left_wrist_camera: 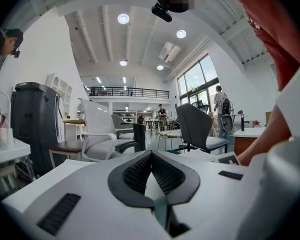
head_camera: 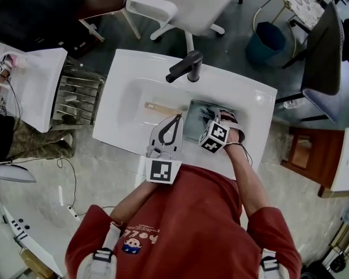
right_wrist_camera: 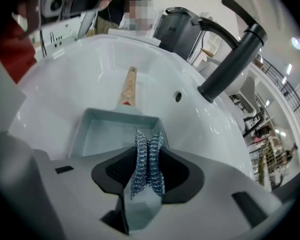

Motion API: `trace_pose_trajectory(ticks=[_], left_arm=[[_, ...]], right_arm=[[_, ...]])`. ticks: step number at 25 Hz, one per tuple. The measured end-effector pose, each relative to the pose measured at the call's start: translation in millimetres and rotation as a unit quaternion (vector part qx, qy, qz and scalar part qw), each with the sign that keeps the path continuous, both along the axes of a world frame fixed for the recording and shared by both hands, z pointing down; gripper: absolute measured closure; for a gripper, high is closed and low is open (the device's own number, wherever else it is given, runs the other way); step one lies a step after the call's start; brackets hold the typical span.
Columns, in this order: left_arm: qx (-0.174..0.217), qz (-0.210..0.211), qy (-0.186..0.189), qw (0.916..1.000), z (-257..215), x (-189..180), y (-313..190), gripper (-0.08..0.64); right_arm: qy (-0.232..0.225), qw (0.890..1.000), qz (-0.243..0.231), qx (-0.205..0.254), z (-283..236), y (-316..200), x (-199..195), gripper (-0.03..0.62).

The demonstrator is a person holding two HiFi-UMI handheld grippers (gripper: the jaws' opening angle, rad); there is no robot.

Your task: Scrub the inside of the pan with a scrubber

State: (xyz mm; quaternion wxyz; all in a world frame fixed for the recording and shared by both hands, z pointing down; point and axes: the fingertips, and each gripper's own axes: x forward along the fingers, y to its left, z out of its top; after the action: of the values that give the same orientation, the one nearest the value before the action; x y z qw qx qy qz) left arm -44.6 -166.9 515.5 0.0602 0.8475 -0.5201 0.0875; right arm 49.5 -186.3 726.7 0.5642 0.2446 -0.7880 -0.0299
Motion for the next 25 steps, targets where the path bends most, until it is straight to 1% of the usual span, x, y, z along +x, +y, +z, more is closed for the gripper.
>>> trace_pose_trajectory(ticks=[2,5,7,10,13,15,21,25], left_arm=[[-0.003,-0.004,0.000,1.0000,1.6,-2.8,-0.2,0.546],[-0.001,-0.006,-0.004,1.0000,4.2,-4.2,-0.7,0.546],[-0.001,-0.005,-0.004,1.0000,4.9,-3.4,0.5,0.546],[-0.004,-0.003,-0.002,1.0000,6.6,-3.4,2.2,0.546],[-0.006,-0.006,-0.001,1.0000,8.5,-4.5,1.5,0.546],[-0.007,-0.009,0.000,0.9999,9.3,-5.1,0.9,0.546],[-0.010,-0.012,0.001,0.9999,10.6,-8.6,0.8,0.546],[-0.010,-0.011,0.000,0.9999,11.2,-7.8,0.1,0.546]], right_arm=[[-0.036,0.998,-0.011,-0.052,-6.4,14.9,-9.6,0.436],[-0.062,0.989,-0.061,-0.122,-9.8,41.9,-25.7,0.434],[-0.069,0.982,-0.081,-0.155,-8.0,56.7,-33.5,0.432],[-0.081,0.974,-0.090,-0.189,-4.7,69.7,-45.6,0.433],[-0.094,0.968,-0.093,-0.212,-4.8,74.8,-57.4,0.433],[-0.096,0.966,-0.096,-0.221,-3.4,75.1,-61.5,0.433],[-0.088,0.962,-0.099,-0.239,1.8,72.1,-68.0,0.434],[-0.088,0.962,-0.093,-0.242,3.4,70.5,-71.2,0.437]])
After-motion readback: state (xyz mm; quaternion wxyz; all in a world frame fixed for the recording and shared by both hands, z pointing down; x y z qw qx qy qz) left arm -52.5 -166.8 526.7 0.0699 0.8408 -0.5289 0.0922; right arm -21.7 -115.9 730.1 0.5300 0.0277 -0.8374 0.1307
